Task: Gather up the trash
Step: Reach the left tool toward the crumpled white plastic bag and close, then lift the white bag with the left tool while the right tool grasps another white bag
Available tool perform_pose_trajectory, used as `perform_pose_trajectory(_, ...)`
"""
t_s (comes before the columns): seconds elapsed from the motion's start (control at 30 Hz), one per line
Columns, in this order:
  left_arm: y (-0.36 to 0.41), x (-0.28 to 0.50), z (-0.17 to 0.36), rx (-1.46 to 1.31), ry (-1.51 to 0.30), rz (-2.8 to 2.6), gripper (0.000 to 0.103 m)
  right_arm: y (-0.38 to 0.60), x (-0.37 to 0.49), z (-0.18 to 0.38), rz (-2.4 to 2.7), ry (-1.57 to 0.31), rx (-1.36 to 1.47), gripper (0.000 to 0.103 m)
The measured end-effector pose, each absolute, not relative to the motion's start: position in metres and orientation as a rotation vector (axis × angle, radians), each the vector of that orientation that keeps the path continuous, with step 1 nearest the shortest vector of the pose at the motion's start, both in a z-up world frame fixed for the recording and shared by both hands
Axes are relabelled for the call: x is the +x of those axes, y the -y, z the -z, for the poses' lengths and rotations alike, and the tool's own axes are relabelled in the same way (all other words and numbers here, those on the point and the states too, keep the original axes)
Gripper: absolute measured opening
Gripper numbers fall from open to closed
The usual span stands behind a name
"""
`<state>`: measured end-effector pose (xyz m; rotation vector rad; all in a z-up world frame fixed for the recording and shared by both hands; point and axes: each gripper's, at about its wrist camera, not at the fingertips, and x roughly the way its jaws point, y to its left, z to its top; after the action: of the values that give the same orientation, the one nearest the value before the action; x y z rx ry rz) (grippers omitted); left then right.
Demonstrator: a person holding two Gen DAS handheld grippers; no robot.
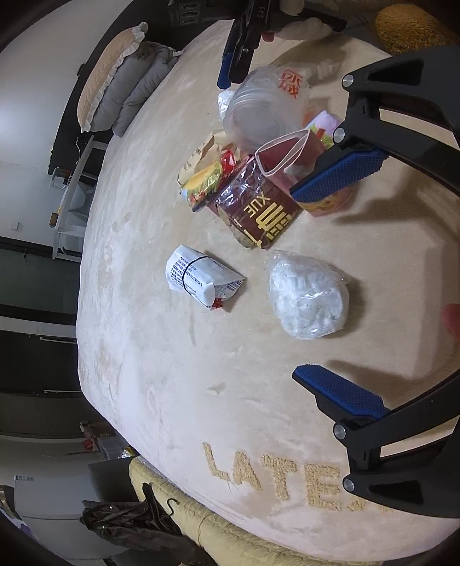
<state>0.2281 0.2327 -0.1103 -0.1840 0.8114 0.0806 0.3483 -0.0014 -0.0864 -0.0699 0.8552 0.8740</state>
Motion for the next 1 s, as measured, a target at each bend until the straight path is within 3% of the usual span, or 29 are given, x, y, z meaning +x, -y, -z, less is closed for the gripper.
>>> perform_pose_trajectory(0.03, -0.234, 0.231, 0.114, -0.195, -0.816, -0.071, 0.088, 0.000, 0.352, 0.090, -0.877, -0.863, -0.061, 0.081)
perform_pose_trajectory(0.2, -0.237, 0.240, 0.127, -0.220, -0.851, -0.060, 0.057, -0.005, 0.362, 0.101, -0.903, -0.904, -0.030, 0.067)
perform_pose_trajectory(0.27, -0.240, 0.241, 0.128, -0.239, -0.861, -0.068, 0.051, -0.007, 0.363, 0.105, -0.910, -0.924, -0.039, 0.050)
perform_pose_trajectory(0.37, -0.243, 0.241, 0.131, -0.260, -0.870, -0.079, 0.050, -0.008, 0.360, 0.104, -0.913, -0.921, -0.043, 0.044)
perform_pose_trajectory(0.67, -0.234, 0.224, 0.115, -0.254, -0.837, -0.105, 0.048, 0.002, 0.345, 0.087, -0.888, -0.876, -0.060, 0.042)
perform_pose_trajectory(1.0, -0.208, 0.189, 0.060, -0.260, -0.747, -0.083, 0.048, 0.038, 0.306, 0.032, -0.872, -0.800, -0.049, 0.041)
